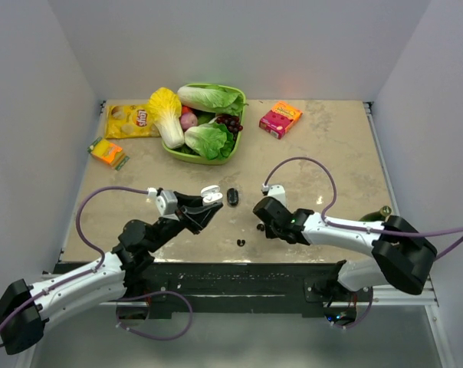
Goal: Insert the wireless bluetooth earbuds into the charging case
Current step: Pick up the earbud from the center of the board.
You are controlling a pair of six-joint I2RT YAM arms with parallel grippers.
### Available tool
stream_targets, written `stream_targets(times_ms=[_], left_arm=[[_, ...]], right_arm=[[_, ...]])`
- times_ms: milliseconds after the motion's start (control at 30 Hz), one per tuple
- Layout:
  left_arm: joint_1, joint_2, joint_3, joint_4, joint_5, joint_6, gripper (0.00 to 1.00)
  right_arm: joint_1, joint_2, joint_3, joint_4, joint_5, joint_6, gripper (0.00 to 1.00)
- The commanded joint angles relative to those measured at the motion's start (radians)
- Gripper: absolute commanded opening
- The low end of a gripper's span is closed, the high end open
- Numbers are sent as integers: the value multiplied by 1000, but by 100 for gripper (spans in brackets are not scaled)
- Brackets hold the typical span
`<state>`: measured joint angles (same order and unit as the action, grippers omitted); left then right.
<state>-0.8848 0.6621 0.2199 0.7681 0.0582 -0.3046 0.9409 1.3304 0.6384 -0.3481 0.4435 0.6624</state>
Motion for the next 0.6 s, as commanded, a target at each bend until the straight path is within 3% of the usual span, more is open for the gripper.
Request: stream_targets(times_ms=[0,567], left_arm=[[-5,7,-4,34,-3,-18,0],[-9,14,-19,49,-3,-28,0]], right_arm=[[1,42,3,104,-94,-4,2],[2,127,27,222,-195,-35,4]])
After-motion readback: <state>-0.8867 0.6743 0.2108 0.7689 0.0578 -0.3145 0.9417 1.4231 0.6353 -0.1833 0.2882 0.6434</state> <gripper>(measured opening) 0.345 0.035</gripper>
